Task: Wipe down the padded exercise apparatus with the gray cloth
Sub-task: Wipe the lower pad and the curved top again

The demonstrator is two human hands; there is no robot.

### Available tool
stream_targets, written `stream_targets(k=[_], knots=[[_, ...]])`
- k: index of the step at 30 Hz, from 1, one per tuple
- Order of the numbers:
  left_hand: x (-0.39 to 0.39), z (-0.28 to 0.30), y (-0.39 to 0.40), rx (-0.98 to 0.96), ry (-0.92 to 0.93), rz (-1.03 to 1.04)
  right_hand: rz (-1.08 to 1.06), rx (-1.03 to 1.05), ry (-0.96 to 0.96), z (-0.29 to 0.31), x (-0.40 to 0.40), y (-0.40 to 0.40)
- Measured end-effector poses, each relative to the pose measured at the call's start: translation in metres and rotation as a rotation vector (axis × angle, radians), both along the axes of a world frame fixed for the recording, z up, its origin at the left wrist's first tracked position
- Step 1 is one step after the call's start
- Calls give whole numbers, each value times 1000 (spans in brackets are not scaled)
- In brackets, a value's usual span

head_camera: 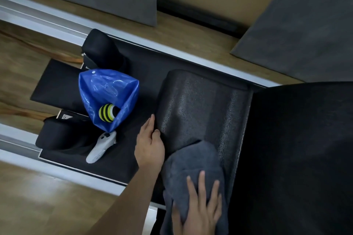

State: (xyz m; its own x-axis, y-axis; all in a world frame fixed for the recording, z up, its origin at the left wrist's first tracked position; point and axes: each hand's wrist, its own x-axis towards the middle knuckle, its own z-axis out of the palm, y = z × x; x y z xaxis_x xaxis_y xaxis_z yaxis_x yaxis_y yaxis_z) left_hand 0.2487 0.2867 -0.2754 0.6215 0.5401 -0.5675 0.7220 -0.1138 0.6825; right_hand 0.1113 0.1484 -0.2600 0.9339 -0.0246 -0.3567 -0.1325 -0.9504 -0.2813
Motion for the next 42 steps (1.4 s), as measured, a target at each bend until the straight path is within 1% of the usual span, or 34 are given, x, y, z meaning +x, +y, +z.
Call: stream_targets(k=[2,5,10,13,15,17,20,23,25,26,28,30,31,34,37,39,42], knots=[[-1,0,-1,4,-7,6,-39,17,-33,-3,5,1],[0,-1,-1,20,-4,3,-132,96,-101,0,53,1],[-1,-1,-2,45,0,-24,-276,67,-181,-9,213,-13],[-2,-1,-2,67,-11,-43,-259,74,-167,-7,276,-23],[-1,-2,-2,77,-7,-54,-233,91,-175,-4,275,-23],[-1,-1,-2,75,-5,-52,-182,117,-199,-1,244,-21],[-1,-1,-2,77,-4,-37,-81,126,-211,0,161,-13],[-1,-2,-1,72,-8,-36,-23,97,-104,0,63,-3],[-1,-2,-1,59,-14,-33,-6,66,-58,-1,20,3],[-1,-2,0,51,-12,-31,-8,42,-51,-4,11,4],[-1,-2,0,46,-8,-21,-33,62,-83,-6,20,2],[0,-2,0,56,-5,-21,-99,111,-142,-5,53,-3],[0,-1,0,63,-5,-25,-143,111,-168,-4,77,-6],[-1,-1,-1,75,-8,-42,-245,26,-213,-8,174,-19],[-1,0,-1,87,-13,-51,-285,-36,-157,-4,260,-30],[-1,1,-1,90,-12,-53,-274,-38,-137,0,281,-32],[-1,1,0,82,-8,-60,-202,-32,-174,3,250,-28]])
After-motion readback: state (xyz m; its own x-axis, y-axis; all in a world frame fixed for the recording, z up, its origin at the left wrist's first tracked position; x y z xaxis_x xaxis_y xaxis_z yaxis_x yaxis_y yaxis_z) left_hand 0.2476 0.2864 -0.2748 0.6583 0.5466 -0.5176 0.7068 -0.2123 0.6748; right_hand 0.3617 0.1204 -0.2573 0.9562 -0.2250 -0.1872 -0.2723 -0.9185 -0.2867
